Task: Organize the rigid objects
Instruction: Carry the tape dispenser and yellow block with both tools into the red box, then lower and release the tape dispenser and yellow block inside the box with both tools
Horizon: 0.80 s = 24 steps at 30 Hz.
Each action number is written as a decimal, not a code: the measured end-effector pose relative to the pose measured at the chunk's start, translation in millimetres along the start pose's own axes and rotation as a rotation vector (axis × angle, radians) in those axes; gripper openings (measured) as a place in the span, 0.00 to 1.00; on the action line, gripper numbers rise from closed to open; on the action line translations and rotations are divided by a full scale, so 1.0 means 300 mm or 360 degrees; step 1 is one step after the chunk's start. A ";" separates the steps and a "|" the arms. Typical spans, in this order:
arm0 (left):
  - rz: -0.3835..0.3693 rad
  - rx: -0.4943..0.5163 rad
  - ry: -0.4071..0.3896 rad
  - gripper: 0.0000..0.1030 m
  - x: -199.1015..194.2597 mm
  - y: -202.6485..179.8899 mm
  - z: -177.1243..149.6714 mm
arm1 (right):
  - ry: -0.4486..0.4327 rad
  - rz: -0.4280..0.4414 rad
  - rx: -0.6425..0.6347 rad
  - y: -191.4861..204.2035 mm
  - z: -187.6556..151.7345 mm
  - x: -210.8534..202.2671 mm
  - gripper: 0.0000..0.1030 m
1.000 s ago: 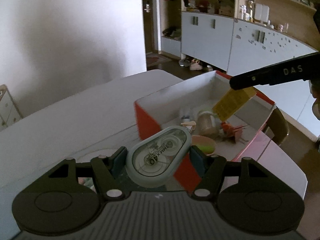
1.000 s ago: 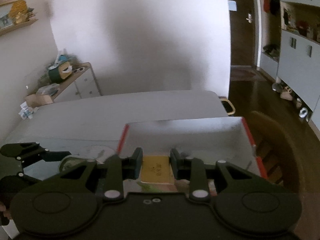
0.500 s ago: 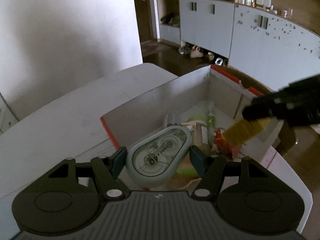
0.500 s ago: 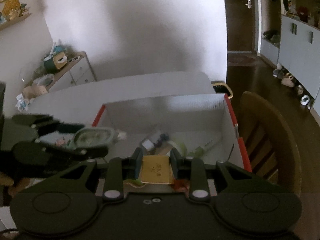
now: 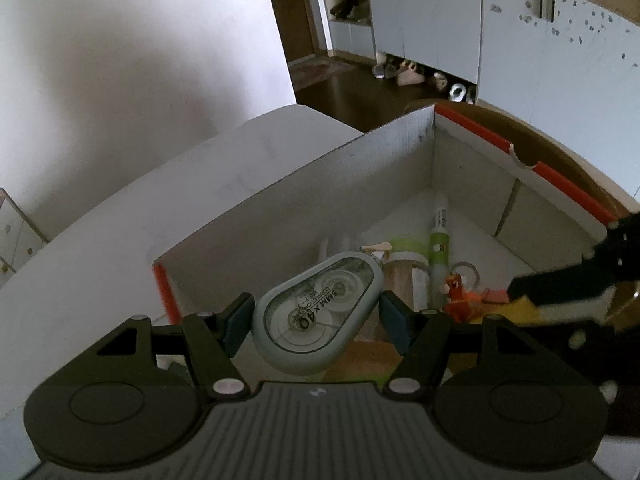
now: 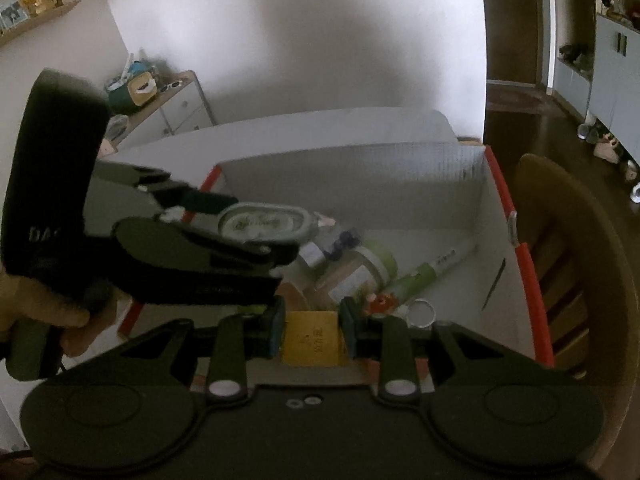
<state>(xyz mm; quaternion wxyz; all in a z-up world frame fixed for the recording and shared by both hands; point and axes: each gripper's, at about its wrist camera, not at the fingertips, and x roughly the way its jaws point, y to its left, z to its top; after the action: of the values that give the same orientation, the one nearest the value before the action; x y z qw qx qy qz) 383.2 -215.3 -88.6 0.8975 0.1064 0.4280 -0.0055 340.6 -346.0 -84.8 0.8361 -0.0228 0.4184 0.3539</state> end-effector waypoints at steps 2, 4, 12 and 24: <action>0.0016 -0.0011 0.0024 0.66 0.022 -0.005 0.013 | 0.0008 0.0032 0.0015 -0.017 -0.002 0.004 0.28; 0.0014 -0.0043 0.0061 0.66 0.047 0.000 0.020 | 0.0024 0.0042 -0.0014 -0.018 -0.004 0.009 0.28; -0.0003 -0.0111 0.0166 0.66 0.105 -0.008 0.024 | 0.0056 0.0039 -0.0067 -0.037 -0.015 0.027 0.24; -0.0045 -0.0165 0.0250 0.61 0.131 -0.026 0.020 | 0.0033 0.0041 -0.0047 -0.058 0.001 -0.015 0.34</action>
<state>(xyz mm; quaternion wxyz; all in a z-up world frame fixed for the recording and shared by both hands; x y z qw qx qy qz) 411.9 -220.9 -116.5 0.8653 0.0538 0.4982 0.0122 349.7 -361.3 -85.9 0.8268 -0.0335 0.4219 0.3705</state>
